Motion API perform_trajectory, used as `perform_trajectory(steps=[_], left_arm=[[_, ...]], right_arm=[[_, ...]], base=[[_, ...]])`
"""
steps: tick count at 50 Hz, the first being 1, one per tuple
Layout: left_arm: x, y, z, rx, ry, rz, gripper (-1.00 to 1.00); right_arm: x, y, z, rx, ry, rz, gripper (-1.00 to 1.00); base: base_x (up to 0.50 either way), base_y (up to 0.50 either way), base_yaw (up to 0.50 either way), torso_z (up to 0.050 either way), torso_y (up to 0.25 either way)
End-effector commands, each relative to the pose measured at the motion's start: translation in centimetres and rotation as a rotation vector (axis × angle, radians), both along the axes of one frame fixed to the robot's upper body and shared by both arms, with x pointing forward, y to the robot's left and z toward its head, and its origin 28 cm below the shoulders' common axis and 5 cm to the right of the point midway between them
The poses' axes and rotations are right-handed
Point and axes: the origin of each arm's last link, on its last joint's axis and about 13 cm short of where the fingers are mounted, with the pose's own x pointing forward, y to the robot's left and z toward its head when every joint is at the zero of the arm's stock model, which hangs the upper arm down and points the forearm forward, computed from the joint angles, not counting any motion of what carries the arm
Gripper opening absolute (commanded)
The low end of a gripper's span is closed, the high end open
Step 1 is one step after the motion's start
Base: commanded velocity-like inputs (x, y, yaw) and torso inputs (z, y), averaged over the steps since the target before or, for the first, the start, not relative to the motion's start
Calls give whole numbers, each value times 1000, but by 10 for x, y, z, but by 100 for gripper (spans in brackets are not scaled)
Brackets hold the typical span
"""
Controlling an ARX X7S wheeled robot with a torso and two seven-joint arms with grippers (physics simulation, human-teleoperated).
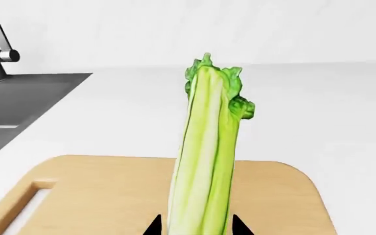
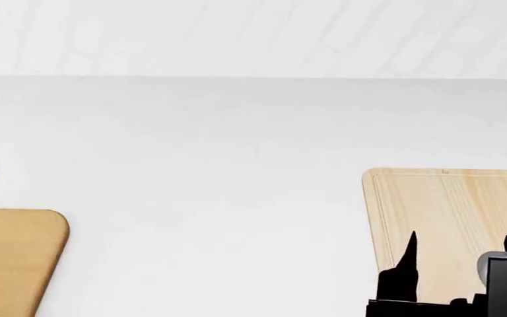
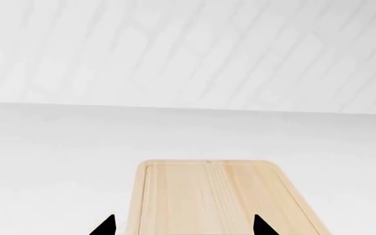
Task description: Place the celery and the celery on separate cutting boards.
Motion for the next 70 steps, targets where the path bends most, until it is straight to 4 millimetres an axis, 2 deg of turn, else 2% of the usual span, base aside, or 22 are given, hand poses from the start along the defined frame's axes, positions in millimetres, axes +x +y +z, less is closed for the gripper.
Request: perform_trajectory(steps=[1, 10, 24, 27, 28, 31, 39, 48, 51, 56, 66, 70], left_arm=[[-19, 25, -9, 53, 17, 94, -100], [-12, 32, -16, 42, 46, 111, -100], [-13, 24, -31, 39, 99, 72, -100], [-16, 24, -29, 42, 96, 73, -100], [-17, 25, -27, 45, 91, 77, 100], [-15, 21, -22, 50, 74, 80, 100], [-27, 17, 1, 46, -16, 70, 100], [-41, 1, 41, 38, -171, 4, 100], [-43, -5, 47, -4, -227, -60, 100], [-46, -5, 54, -20, -254, -71, 100], [-44, -9, 57, -54, -273, -94, 100], [-43, -9, 52, -53, -262, -100, 100]], right_arm=[[1, 2, -3, 3, 8, 8, 100], [1, 4, -3, 5, 14, 13, 100], [2, 3, -5, 2, 24, 15, 100], [2, 3, -4, 2, 22, 13, 100], [1, 3, -4, 3, 21, 13, 100], [2, 4, -5, 4, 23, 14, 100], [2, 4, -5, 9, 16, 15, 100], [3, 7, -4, 19, 0, 26, 100], [2, 7, -1, 31, -30, 36, 100], [2, 8, 5, 38, -78, 63, 100], [0, 10, 8, 31, -122, 100, 100], [0, 10, 6, 25, -113, 101, 100]], base=[[0, 0, 0, 0, 0], [0, 0, 0, 0, 0], [0, 0, 0, 0, 1], [0, 0, 0, 0, 0], [0, 0, 0, 0, 0], [0, 0, 0, 0, 0], [0, 0, 0, 0, 0], [0, 0, 0, 0, 0], [0, 0, 0, 0, 0], [0, 0, 0, 0, 0], [0, 0, 0, 0, 0], [0, 0, 0, 0, 0]])
